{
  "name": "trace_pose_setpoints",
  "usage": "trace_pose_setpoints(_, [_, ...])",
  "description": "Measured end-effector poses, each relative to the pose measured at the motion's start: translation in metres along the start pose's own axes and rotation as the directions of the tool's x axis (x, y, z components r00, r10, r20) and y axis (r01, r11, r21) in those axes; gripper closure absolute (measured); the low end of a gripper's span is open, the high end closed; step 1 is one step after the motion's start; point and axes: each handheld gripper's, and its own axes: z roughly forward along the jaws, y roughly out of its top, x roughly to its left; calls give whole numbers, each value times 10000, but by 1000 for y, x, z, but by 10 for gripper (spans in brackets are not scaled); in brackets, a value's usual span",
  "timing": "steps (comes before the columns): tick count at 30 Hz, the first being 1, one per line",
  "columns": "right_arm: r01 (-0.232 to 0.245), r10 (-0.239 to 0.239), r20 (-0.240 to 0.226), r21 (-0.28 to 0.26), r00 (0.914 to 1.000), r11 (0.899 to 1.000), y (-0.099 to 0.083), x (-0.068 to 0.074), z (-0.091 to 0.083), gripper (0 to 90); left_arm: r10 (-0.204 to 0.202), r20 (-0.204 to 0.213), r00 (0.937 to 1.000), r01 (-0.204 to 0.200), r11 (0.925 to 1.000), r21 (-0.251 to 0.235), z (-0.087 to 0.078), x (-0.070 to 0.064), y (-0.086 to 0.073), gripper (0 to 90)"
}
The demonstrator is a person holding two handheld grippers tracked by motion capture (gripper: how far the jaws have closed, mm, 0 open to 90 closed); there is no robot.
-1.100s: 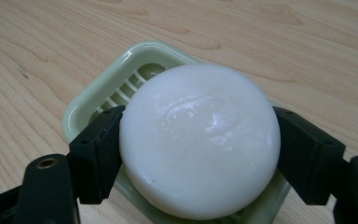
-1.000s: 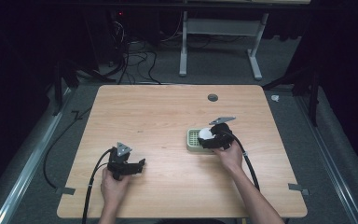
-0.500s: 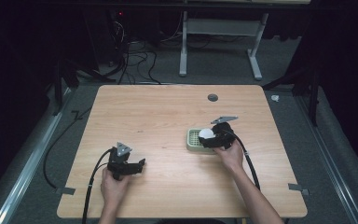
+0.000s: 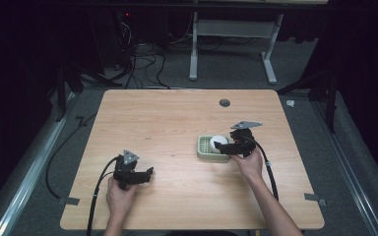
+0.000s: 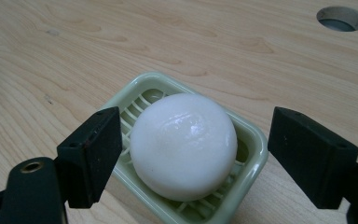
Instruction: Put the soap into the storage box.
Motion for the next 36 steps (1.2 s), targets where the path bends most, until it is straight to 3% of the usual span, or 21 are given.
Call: trace_pose_setpoints(36, [-351, 355, 14, -1153, 9994, 9927, -6, -14, -54, 221, 6, -10, 10000, -6, 10000, 1, 0, 0, 0, 168])
